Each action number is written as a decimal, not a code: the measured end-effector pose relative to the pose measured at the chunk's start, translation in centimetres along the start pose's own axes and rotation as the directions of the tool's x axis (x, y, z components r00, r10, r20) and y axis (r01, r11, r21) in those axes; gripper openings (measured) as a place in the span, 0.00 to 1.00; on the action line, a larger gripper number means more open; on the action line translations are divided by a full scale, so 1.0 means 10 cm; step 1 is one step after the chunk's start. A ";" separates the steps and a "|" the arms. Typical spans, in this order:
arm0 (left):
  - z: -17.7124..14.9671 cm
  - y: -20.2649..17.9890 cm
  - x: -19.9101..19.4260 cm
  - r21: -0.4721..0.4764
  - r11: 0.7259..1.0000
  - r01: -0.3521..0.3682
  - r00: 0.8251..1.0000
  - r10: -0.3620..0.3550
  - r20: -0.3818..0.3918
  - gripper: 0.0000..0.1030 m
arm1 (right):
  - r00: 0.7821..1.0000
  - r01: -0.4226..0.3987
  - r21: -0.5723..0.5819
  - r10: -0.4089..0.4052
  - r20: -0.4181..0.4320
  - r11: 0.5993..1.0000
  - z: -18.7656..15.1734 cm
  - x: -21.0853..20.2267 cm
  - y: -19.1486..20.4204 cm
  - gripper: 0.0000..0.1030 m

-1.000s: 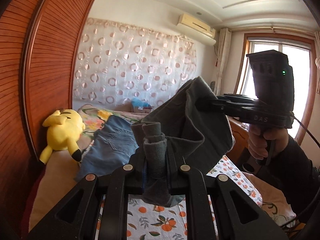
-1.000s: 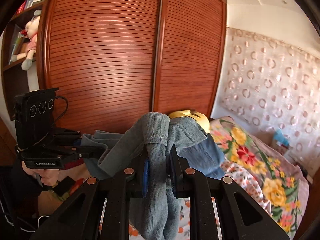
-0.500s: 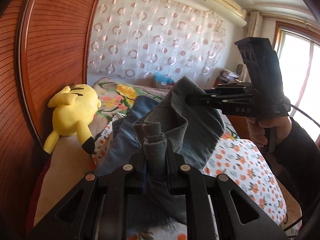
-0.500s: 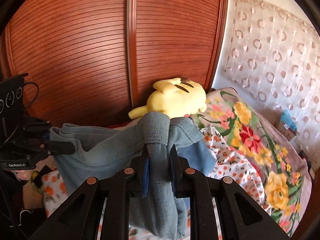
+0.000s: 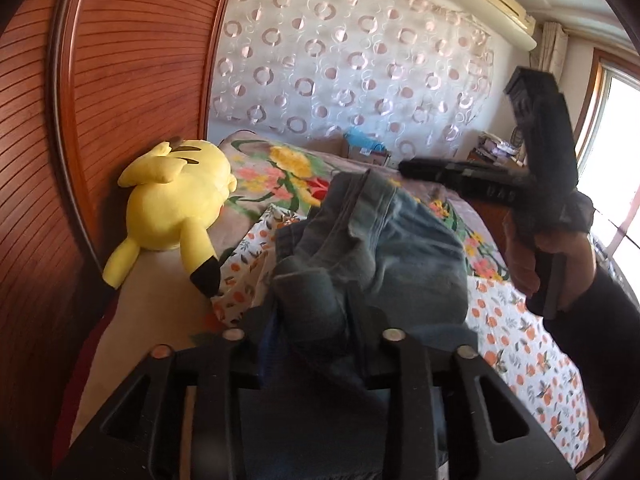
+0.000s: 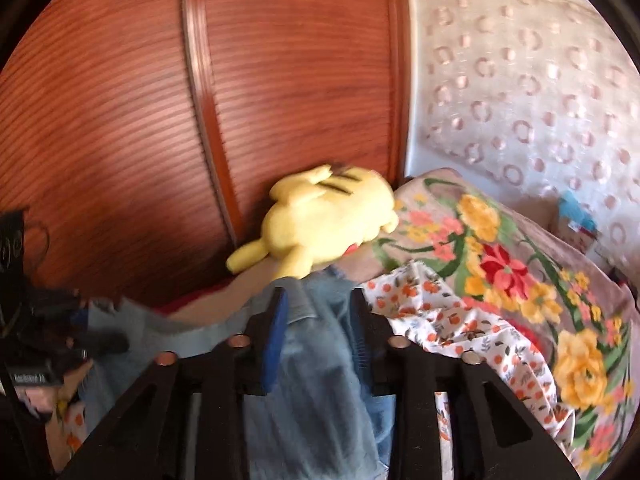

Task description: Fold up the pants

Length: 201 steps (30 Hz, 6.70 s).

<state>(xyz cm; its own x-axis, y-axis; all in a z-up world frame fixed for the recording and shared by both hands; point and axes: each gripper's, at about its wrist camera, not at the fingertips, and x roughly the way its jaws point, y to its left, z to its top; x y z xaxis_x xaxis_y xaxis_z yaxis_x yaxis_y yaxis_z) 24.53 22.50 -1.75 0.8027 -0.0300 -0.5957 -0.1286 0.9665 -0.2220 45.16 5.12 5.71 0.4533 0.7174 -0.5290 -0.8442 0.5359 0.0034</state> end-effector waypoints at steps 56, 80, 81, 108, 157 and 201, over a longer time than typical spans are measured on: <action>-0.25 -0.66 -0.42 0.158 0.987 0.021 0.998 -0.031 0.061 0.50 | 0.994 0.098 0.192 -0.106 0.032 0.977 -0.98 -0.75 0.32 0.43; -0.31 -0.68 0.04 0.158 0.987 -0.038 0.999 0.043 -0.033 0.54 | 0.982 0.175 0.249 -0.188 0.029 0.953 -1.61 -1.62 0.80 0.57; -0.32 -0.72 0.01 0.163 0.986 -0.033 0.999 0.037 -0.024 0.61 | 0.979 0.186 0.254 -0.201 0.031 0.949 -1.64 -1.67 0.82 0.58; -0.83 -2.26 -0.86 0.350 0.931 0.100 0.987 -0.138 0.084 0.85 | 0.836 0.473 0.404 -0.543 0.074 0.783 -2.50 -3.51 1.54 0.66; -1.11 -2.26 -1.33 0.303 0.950 0.075 0.982 -0.123 0.141 0.85 | 0.785 0.530 0.417 -0.613 0.090 0.739 -2.74 -3.69 2.15 0.66; -1.12 -2.24 -1.35 0.302 0.950 0.075 0.982 -0.123 0.145 0.85 | 0.786 0.525 0.417 -0.611 0.098 0.742 -2.76 -3.67 2.16 0.66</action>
<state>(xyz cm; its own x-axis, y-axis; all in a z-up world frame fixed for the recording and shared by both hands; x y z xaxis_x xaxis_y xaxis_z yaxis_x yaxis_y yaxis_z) 10.06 -1.58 2.60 0.8881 -0.1116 -0.4459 0.1134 0.9933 -0.0227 2.39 -21.90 1.72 0.8998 0.2800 -0.3347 -0.2694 0.9598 0.0786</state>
